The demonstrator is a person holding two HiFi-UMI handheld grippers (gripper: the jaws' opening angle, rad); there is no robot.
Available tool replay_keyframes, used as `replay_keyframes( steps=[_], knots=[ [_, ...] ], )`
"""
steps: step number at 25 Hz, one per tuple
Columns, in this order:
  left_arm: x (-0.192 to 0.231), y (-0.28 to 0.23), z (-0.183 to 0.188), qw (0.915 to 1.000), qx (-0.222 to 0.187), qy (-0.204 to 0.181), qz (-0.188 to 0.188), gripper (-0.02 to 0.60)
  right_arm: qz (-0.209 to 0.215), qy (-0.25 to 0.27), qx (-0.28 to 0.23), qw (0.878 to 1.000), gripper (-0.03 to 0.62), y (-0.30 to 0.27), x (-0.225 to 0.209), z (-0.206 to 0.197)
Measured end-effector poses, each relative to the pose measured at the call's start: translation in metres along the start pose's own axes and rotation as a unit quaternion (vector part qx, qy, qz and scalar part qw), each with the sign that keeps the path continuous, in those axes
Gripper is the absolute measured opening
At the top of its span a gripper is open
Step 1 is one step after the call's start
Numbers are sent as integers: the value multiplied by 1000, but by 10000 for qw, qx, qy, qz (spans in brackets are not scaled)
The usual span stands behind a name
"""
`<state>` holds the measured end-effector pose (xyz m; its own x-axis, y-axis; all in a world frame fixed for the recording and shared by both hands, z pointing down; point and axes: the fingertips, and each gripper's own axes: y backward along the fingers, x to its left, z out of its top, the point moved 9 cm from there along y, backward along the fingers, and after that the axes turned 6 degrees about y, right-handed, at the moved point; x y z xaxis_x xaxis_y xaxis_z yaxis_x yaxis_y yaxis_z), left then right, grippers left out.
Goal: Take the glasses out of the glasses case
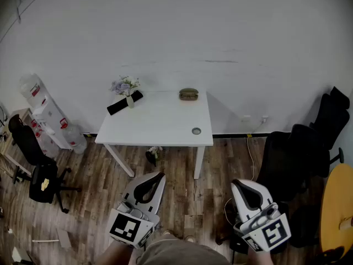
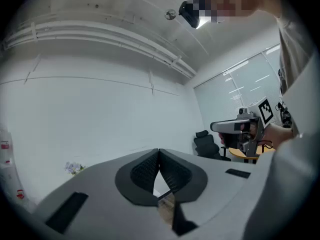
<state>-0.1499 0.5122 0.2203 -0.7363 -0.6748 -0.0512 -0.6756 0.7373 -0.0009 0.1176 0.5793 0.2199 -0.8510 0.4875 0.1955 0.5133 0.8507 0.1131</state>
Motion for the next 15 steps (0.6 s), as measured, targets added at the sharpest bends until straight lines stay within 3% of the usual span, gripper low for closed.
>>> replay_keyframes(
  steps=[15],
  knots=[
    [-7,-24,-3,9999,41,-15,-98,17,-2,-152,20,9999,34,1,-19,-12]
  ],
)
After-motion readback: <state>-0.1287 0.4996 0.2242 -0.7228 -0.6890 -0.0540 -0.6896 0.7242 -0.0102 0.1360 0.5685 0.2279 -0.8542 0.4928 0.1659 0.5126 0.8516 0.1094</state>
